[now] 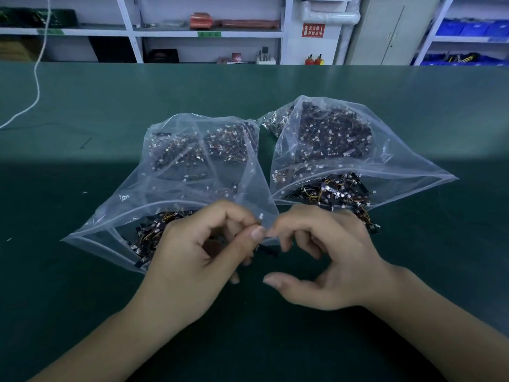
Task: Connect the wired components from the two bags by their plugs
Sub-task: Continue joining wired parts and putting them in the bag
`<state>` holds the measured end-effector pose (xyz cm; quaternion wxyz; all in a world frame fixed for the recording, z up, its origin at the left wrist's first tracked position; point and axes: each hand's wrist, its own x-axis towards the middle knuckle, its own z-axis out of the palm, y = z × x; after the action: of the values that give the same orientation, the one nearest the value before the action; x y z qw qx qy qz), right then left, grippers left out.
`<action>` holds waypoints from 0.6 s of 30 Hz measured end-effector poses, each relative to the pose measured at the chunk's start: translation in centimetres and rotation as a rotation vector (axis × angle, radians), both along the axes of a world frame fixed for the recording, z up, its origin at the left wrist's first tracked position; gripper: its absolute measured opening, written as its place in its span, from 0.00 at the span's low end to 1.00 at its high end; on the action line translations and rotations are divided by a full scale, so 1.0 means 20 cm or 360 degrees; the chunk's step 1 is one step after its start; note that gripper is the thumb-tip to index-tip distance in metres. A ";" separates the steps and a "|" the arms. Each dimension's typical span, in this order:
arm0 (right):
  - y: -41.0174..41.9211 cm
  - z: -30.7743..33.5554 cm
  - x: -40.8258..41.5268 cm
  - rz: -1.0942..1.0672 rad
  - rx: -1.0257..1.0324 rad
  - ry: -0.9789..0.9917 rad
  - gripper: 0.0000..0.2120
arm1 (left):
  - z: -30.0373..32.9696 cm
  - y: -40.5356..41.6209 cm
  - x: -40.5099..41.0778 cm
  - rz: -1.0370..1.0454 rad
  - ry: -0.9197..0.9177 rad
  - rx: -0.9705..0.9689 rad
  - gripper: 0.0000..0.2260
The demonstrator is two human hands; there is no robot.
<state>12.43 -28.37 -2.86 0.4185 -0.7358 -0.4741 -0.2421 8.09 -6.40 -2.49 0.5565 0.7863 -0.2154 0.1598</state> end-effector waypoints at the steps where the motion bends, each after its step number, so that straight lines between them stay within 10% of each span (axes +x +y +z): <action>1: 0.01 0.00 0.00 -0.0015 -0.0005 -0.0051 0.18 | 0.00 0.00 0.00 -0.0034 0.0065 -0.0127 0.04; 18: 0.04 -0.03 0.03 -0.0188 0.0265 0.0172 0.05 | 0.01 0.00 0.00 0.0131 -0.0089 -0.0257 0.04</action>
<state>13.06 -27.66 -3.52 0.4880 -0.7372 -0.3850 -0.2649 8.03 -6.39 -2.35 0.6048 0.7423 -0.1847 0.2214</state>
